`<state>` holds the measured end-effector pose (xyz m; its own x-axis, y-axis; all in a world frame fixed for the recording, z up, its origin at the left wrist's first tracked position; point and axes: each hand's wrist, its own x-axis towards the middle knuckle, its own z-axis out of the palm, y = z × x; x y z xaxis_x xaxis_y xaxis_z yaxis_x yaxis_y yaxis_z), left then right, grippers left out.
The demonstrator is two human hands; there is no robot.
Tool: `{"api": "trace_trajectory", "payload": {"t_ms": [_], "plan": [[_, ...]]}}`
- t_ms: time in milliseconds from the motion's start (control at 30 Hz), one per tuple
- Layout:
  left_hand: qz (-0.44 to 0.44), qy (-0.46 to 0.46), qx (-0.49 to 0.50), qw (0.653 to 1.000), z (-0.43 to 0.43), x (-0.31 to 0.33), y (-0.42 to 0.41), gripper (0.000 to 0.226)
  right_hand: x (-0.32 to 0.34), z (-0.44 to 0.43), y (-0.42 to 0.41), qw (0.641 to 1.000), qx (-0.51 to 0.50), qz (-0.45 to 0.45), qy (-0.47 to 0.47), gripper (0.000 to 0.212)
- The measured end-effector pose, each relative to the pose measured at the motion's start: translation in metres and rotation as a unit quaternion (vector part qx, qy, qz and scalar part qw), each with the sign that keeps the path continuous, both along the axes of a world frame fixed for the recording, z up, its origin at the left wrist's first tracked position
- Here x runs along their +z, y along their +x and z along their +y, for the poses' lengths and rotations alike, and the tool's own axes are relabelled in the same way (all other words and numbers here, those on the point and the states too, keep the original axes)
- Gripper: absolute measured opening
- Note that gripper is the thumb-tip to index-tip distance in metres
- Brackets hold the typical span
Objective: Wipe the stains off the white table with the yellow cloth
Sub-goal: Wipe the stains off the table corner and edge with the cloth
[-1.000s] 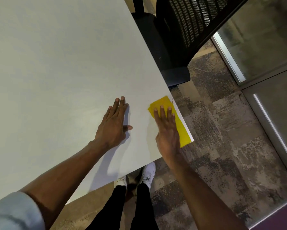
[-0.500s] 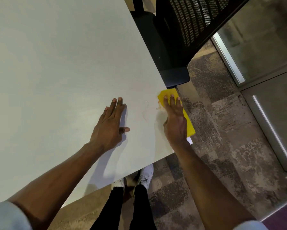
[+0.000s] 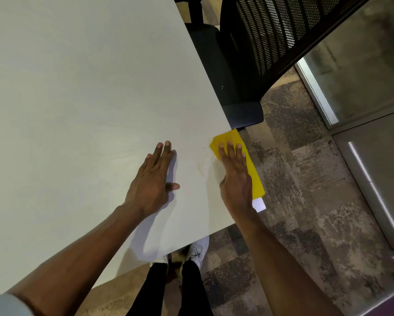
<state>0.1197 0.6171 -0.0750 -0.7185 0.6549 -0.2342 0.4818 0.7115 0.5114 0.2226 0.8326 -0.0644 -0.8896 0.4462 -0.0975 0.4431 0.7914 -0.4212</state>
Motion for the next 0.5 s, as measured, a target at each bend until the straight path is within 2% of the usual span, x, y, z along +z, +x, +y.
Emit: {"api": "trace_trajectory", "payload": {"t_ms": [133,300,400,500], "plan": [[0.002,-0.005,-0.001,1.000,-0.001,-0.001,0.000,0.093,0.002,-0.003,-0.030,1.000,0.016,0.009,-0.008,0.079],[0.003,-0.002,-0.004,1.000,-0.001,0.001,-0.001,0.094,0.001,-0.026,0.031,0.992,0.117,0.029,0.024,0.091],[0.004,-0.008,-0.004,1.000,0.000,0.003,0.000,0.095,-0.003,-0.018,0.045,0.992,0.110,0.029,0.048,0.096],[0.010,-0.008,-0.001,1.000,-0.001,0.006,0.000,0.093,-0.004,-0.001,0.016,0.998,0.044,0.043,0.023,0.091]]}}
